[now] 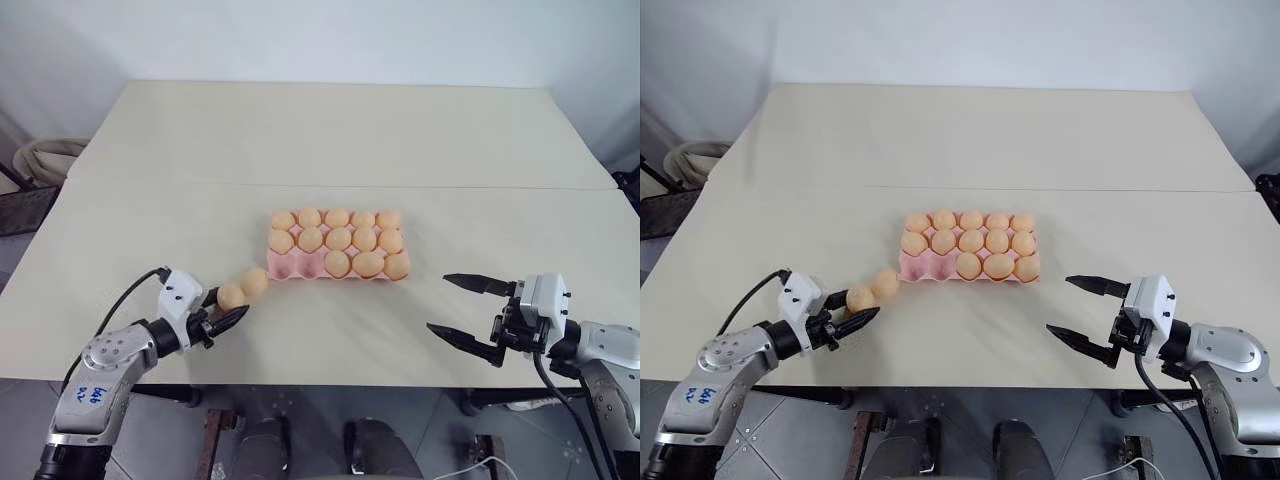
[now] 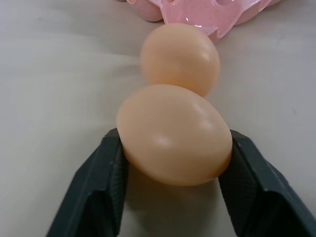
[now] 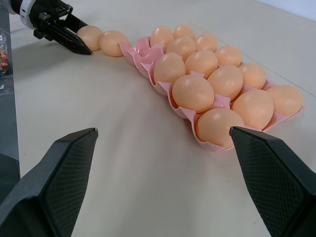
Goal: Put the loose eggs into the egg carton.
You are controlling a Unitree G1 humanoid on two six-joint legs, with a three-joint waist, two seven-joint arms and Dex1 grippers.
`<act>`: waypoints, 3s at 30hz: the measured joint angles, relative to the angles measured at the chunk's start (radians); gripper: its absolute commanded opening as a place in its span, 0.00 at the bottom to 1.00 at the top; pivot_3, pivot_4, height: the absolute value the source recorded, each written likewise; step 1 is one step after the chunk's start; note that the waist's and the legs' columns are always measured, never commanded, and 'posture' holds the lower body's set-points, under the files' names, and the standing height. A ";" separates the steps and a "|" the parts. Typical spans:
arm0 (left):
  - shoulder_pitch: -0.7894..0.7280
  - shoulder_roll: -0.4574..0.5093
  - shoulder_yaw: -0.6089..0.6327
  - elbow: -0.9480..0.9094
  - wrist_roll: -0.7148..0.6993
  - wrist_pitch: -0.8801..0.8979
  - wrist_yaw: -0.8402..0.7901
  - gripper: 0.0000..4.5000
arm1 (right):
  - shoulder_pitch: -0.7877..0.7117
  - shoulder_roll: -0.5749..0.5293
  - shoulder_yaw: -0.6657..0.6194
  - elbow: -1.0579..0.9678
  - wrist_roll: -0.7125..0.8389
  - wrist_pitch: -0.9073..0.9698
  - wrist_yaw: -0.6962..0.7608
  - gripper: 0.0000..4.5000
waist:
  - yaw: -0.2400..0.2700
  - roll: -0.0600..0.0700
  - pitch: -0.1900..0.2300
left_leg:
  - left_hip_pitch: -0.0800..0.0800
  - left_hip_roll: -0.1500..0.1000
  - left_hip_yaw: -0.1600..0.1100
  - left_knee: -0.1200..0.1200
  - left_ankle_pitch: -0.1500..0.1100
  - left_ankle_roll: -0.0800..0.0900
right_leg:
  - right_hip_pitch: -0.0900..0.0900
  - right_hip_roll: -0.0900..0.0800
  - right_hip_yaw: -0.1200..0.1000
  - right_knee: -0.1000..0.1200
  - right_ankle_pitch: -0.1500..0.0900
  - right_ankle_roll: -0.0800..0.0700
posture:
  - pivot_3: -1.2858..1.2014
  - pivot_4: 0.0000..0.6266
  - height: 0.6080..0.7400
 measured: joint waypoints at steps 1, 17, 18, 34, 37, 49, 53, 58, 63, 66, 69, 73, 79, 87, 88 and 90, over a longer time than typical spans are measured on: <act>0.003 -0.001 0.002 0.002 0.001 -0.009 0.000 0.47 | 0.000 0.000 0.001 0.000 0.000 0.001 -0.001 1.00 | 0.000 0.000 0.000 | 0.000 0.000 0.000 0.000 0.000 0.000 | 0.000 0.000 0.000 0.000 0.000 0.000 | 0.52 0.24 1.00; -0.138 0.109 0.026 0.003 -0.125 -0.077 -0.265 0.47 | 0.014 -0.011 0.000 -0.003 0.005 0.023 0.000 1.00 | 0.016 0.001 0.000 | -0.001 0.000 0.004 0.000 0.001 -0.003 | 0.003 -0.008 -0.005 -0.003 0.001 0.001 | 0.52 0.24 1.00; -0.193 0.102 -0.018 0.021 -0.110 -0.058 -0.266 0.47 | 0.025 -0.014 -0.007 -0.003 0.006 0.025 -0.002 1.00 | 0.017 0.001 -0.001 | -0.001 0.000 0.004 -0.001 0.002 -0.002 | 0.002 -0.008 -0.005 -0.002 0.001 0.001 | 0.52 0.24 1.00; -0.568 -0.167 -0.283 0.362 0.082 -0.073 -0.210 0.74 | 0.167 0.005 -0.063 -0.117 0.011 0.050 -0.104 1.00 | 0.024 0.001 0.000 | -0.001 0.002 0.005 0.008 0.007 0.000 | 0.002 -0.001 -0.004 0.009 0.002 0.003 | 0.52 0.24 1.00; -0.568 -0.165 -0.278 0.362 0.101 -0.099 -0.192 0.95 | 0.168 0.006 -0.063 -0.131 0.012 0.057 -0.111 1.00 | 0.023 0.001 0.000 | -0.001 0.002 0.005 0.010 0.007 0.001 | 0.003 -0.001 -0.003 0.009 0.003 0.004 | 0.52 0.24 1.00; -0.212 -0.009 0.062 0.159 -0.057 -0.147 -0.235 1.00 | 0.079 0.006 -0.015 -0.095 0.021 0.058 -0.073 1.00 | -0.003 0.001 0.000 | -0.001 0.003 0.004 0.006 0.006 0.000 | 0.002 -0.002 -0.004 0.005 0.002 0.003 | 0.52 0.24 1.00; -0.090 0.007 0.176 0.152 -0.059 -0.183 -0.201 1.00 | 0.036 0.006 0.016 -0.060 0.021 0.054 -0.046 1.00 | 0.001 0.001 0.000 | -0.001 0.003 0.004 0.006 0.005 -0.002 | 0.002 -0.003 -0.004 0.005 0.002 0.002 | 0.52 0.24 1.00; 0.046 0.011 0.209 0.111 -0.059 -0.190 -0.193 1.00 | -0.002 0.015 0.037 -0.025 0.021 0.026 -0.014 1.00 | 0.003 0.001 0.000 | -0.001 0.002 0.004 0.002 0.003 -0.004 | 0.002 -0.006 -0.005 0.000 0.002 0.001 | 0.52 0.24 1.00; 0.037 0.011 0.182 0.075 -0.065 -0.169 -0.188 1.00 | -0.011 0.016 0.056 -0.003 0.021 0.013 0.003 1.00 | 0.003 0.001 0.000 | -0.002 0.002 0.004 -0.003 0.003 -0.004 | 0.001 -0.007 -0.006 -0.003 0.002 0.000 | 0.52 0.24 1.00; -0.021 0.010 0.143 0.074 -0.064 -0.151 -0.179 1.00 | -0.015 0.016 0.056 0.007 0.021 0.011 0.005 1.00 | 0.002 0.001 0.000 | -0.002 0.002 0.004 -0.003 0.005 -0.001 | 0.000 -0.007 -0.007 -0.003 0.002 0.000 | 0.52 0.24 1.00; -0.086 0.007 0.078 0.080 -0.053 -0.137 -0.178 1.00 | -0.014 0.016 0.055 0.008 0.021 0.011 0.008 1.00 | 0.002 0.001 0.000 | -0.002 0.002 0.004 -0.003 0.005 0.000 | 0.001 -0.007 -0.007 -0.003 0.002 0.000 | 0.52 0.24 1.00; -0.174 -0.006 -0.028 0.146 0.019 -0.139 -0.162 1.00 | -0.003 0.016 0.054 0.005 0.021 0.011 0.008 1.00 | 0.001 0.001 0.000 | -0.002 0.001 0.004 -0.002 0.006 0.001 | 0.001 -0.007 -0.007 -0.002 0.002 0.001 | 0.52 0.24 1.00; -0.278 -0.050 -0.076 0.292 0.071 -0.170 -0.127 0.96 | 0.003 0.016 0.054 0.002 0.021 0.011 -0.002 1.00 | 0.001 0.001 0.000 | -0.002 0.001 0.004 -0.001 0.007 0.001 | 0.001 -0.005 -0.007 0.000 0.003 0.001 | 0.52 0.24 1.00; -0.281 -0.072 -0.103 0.333 0.077 -0.223 -0.155 0.55 | 0.011 0.018 0.054 0.002 0.021 0.010 -0.012 1.00 | 0.001 0.001 0.000 | -0.002 0.001 0.004 -0.001 0.007 0.001 | 0.001 -0.005 -0.007 0.001 0.003 0.002 | 0.52 0.24 1.00; -0.274 -0.071 -0.099 0.329 0.068 -0.223 -0.161 0.55 | 0.011 0.019 0.054 0.002 0.021 0.010 -0.013 1.00 | 0.000 0.001 0.000 | -0.002 0.001 0.004 -0.001 0.007 0.001 | 0.001 -0.005 -0.007 0.001 0.003 0.002 | 0.52 0.24 1.00; -0.249 -0.070 -0.074 0.311 0.037 -0.223 -0.180 0.55 | 0.013 0.019 0.054 0.002 0.021 0.009 -0.013 1.00 | -0.001 0.001 0.000 | -0.002 0.002 0.004 -0.001 0.007 0.001 | 0.001 -0.005 -0.007 0.001 0.003 0.002 | 0.52 0.24 1.00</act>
